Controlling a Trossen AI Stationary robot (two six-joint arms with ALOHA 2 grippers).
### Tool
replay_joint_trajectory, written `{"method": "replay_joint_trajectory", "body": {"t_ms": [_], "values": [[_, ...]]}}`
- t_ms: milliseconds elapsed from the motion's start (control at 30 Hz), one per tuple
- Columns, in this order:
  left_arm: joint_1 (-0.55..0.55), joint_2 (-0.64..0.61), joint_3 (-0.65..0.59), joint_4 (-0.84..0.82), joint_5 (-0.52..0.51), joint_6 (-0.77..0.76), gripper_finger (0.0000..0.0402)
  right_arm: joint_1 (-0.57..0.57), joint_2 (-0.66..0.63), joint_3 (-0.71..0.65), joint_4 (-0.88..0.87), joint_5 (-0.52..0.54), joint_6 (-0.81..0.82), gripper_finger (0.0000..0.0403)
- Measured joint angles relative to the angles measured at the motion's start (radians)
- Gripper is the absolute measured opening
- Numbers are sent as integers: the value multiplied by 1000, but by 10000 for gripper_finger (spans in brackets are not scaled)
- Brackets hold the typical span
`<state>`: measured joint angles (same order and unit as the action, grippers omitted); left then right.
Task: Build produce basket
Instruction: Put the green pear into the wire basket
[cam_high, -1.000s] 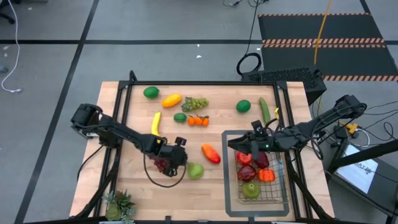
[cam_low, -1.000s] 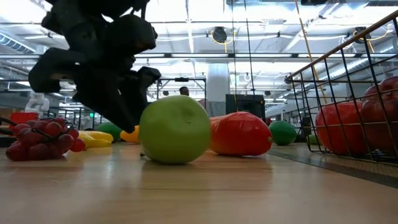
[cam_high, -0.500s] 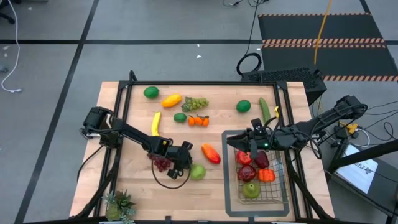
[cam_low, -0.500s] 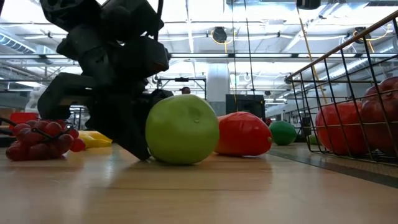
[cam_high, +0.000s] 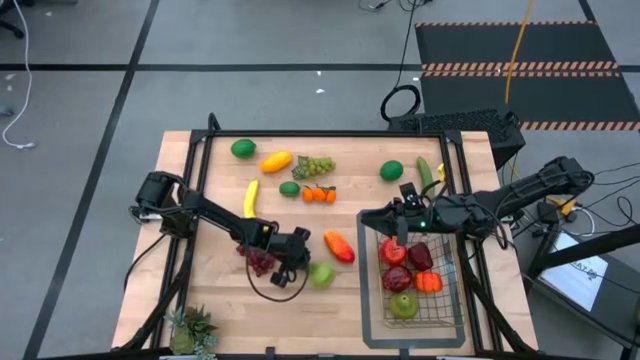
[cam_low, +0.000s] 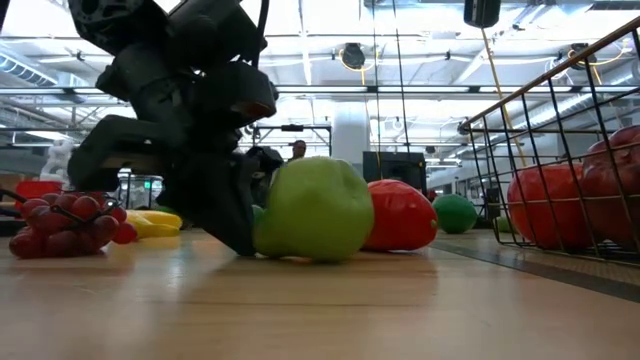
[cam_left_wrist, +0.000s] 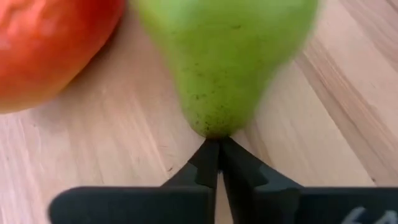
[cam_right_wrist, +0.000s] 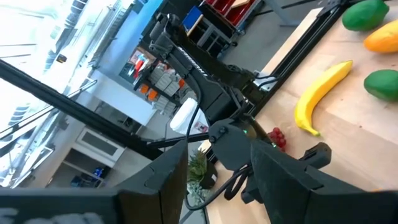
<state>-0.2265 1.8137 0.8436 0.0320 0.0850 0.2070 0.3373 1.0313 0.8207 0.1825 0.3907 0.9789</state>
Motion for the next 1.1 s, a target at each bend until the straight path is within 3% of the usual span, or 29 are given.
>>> {"method": "replay_joint_trajectory", "body": {"t_ms": [200,367,767,1100], "values": [[3,-20,-2,-13,-14,-47,11,-27,-2,0,-1,-7,0,171],[4,-106,23,-108,-70,-79,6,-29,-4,0,0,-3,0,171],[-7,-338,121,-501,-239,-73,3,-51,1,0,-85,84,26,171],[-53,-408,322,-767,-401,51,2,-139,90,94,-88,29,151,175]]}}
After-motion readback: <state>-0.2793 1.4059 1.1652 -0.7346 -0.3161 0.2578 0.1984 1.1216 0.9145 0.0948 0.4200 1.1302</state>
